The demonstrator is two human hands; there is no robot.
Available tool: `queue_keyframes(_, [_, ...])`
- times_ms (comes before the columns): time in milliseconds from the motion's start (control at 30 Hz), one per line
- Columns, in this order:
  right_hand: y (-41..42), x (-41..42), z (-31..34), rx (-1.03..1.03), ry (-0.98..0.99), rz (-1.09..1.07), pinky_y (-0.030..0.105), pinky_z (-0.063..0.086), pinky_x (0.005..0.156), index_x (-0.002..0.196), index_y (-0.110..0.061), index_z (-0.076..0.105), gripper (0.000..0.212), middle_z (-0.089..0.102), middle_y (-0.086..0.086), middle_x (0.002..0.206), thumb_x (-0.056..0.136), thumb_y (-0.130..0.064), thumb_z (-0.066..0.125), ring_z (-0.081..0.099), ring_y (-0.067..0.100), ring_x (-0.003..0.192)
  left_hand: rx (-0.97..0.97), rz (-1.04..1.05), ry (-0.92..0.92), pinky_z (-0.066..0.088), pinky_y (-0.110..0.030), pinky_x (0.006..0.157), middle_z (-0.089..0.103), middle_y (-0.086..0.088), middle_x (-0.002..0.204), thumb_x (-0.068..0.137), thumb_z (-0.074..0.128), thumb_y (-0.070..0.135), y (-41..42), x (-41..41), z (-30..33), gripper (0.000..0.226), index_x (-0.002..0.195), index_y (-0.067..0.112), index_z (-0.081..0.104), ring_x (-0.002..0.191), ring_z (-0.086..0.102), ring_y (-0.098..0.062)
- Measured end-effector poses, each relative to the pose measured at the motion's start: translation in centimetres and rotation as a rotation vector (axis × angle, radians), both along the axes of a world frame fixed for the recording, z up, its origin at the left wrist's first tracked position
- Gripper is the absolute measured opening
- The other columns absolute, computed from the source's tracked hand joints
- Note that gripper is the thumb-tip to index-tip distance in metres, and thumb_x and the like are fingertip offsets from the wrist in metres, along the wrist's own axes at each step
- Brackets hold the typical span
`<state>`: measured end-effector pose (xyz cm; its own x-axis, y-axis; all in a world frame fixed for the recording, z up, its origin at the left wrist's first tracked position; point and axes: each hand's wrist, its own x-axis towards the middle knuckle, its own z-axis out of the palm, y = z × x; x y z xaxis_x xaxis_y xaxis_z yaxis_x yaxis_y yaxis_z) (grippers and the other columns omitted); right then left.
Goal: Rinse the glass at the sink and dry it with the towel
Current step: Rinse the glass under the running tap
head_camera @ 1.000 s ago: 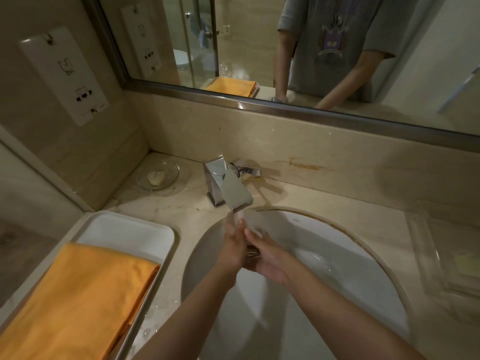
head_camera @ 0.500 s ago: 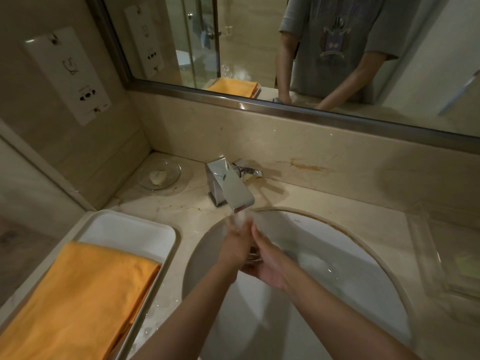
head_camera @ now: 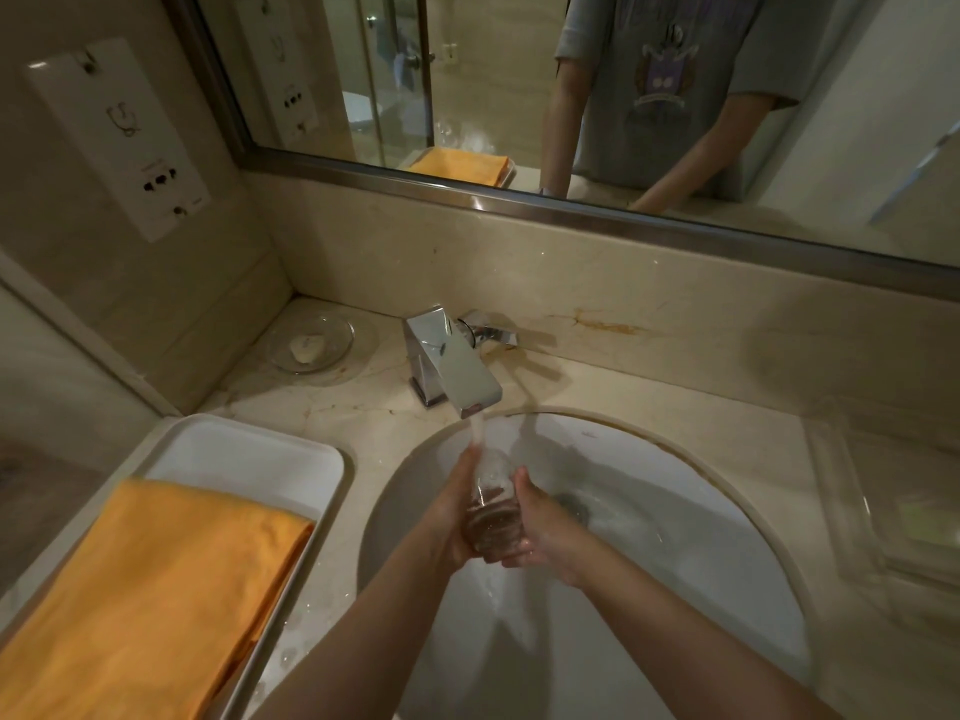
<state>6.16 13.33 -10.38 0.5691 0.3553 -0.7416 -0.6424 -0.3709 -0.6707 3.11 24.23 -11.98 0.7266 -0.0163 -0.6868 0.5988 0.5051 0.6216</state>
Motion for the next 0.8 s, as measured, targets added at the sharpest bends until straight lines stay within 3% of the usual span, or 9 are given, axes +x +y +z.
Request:
queue_keyframes(167, [0.9, -0.8, -0.1, -0.246, -0.422, 0.049, 0.036, 0.044, 0.098, 0.121, -0.017, 0.049, 0.049, 0.06, 0.011, 0.12, 0.099, -0.042, 0.013, 0.056, 0.028, 0.113, 0.003, 0.138, 0.008, 0.054, -0.029, 0.056, 0.069, -0.01, 0.084, 0.083, 0.046, 0.061, -0.4, 0.8, -0.6, 0.068, 0.117, 0.004, 0.061, 0.07, 0.068, -0.023])
queue_keyframes(233, [1.4, -1.4, -0.2, -0.236, -0.442, 0.093, 0.028, 0.038, 0.096, 0.146, -0.02, 0.022, 0.053, 0.051, 0.011, 0.136, 0.099, -0.043, 0.014, 0.051, 0.027, 0.122, 0.04, 0.149, -0.002, 0.05, -0.024, 0.051, 0.067, -0.01, 0.081, 0.089, 0.041, 0.057, -0.3, 1.0, -0.9, 0.065, 0.117, 0.001, 0.06, 0.06, 0.067, -0.018])
queue_keyframes(333, [2.1, -2.0, -1.1, -0.203, -0.466, 0.142, 0.026, 0.045, 0.091, 0.147, -0.033, -0.009, 0.061, 0.041, 0.014, 0.142, 0.098, -0.046, 0.024, 0.055, 0.024, 0.118, 0.14, 0.14, -0.014, 0.047, -0.019, 0.044, 0.063, -0.008, 0.073, 0.092, 0.037, 0.056, 0.0, 1.2, -1.1, 0.063, 0.118, 0.003, 0.059, 0.05, 0.061, -0.011])
queue_keyframes(433, [2.8, -1.9, -2.1, -0.219, -0.558, 0.19, 0.039, 0.048, 0.097, 0.145, -0.037, -0.011, 0.062, 0.014, 0.005, 0.15, 0.097, -0.044, 0.027, 0.045, 0.025, 0.126, 0.163, 0.19, -0.003, 0.054, -0.041, 0.084, 0.07, -0.011, 0.105, 0.088, 0.043, 0.059, 0.2, 1.2, -1.4, 0.056, 0.116, 0.016, 0.063, 0.096, 0.067, -0.027])
queue_keyframes(500, [2.9, -1.6, -2.1, -0.199, -0.529, 0.218, 0.038, 0.047, 0.099, 0.146, -0.034, -0.012, 0.065, 0.005, 0.001, 0.153, 0.098, -0.04, 0.03, 0.038, 0.026, 0.132, 0.137, 0.226, 0.011, 0.052, -0.046, 0.089, 0.068, -0.01, 0.114, 0.086, 0.043, 0.063, 0.3, 1.1, -1.7, 0.056, 0.117, 0.02, 0.062, 0.105, 0.064, -0.029])
queue_keyframes(567, [2.7, -1.0, -1.4, -0.14, -0.451, 0.218, 0.022, 0.048, 0.089, 0.147, -0.027, -0.012, 0.072, 0.012, 0.006, 0.152, 0.097, -0.037, 0.039, 0.04, 0.025, 0.13, 0.146, 0.234, 0.028, 0.054, -0.042, 0.078, 0.067, -0.01, 0.117, 0.085, 0.041, 0.066, 0.4, 0.9, -1.8, 0.059, 0.12, 0.022, 0.058, 0.105, 0.064, -0.028])
queue_keyframes(633, [2.4, -0.5, -0.9, -0.068, -0.356, 0.181, 0.006, 0.046, 0.066, 0.147, -0.02, -0.006, 0.077, 0.036, 0.007, 0.137, 0.094, -0.034, 0.048, 0.053, 0.019, 0.113, 0.161, 0.213, 0.007, 0.053, -0.039, 0.071, 0.063, -0.013, 0.121, 0.091, 0.036, 0.06, 0.4, 0.8, -1.4, 0.056, 0.127, 0.019, 0.051, 0.104, 0.064, -0.029])
queue_keyframes(700, [2.0, -0.1, -0.6, -0.052, -0.268, 0.161, 0.014, 0.05, 0.067, 0.144, -0.02, -0.002, 0.08, 0.047, 0.001, 0.12, 0.09, -0.039, 0.053, 0.057, 0.013, 0.098, 0.173, 0.169, -0.046, 0.053, -0.037, 0.07, 0.059, -0.017, 0.124, 0.098, 0.032, 0.047, 0.5, 0.8, -1.0, 0.049, 0.133, 0.014, 0.042, 0.102, 0.064, -0.028])
queue_keyframes(800, [1.8, 0.2, -1.1, -0.069, -0.175, 0.14, 0.028, 0.054, 0.072, 0.138, -0.02, 0.014, 0.081, 0.059, 0.001, 0.116, 0.08, -0.052, 0.061, 0.062, 0.015, 0.099, 0.204, 0.085, -0.054, 0.05, -0.035, 0.08, 0.058, -0.017, 0.126, 0.101, 0.03, 0.041, 0.5, 0.7, -0.7, 0.047, 0.138, 0.012, 0.035, 0.105, 0.062, -0.027])
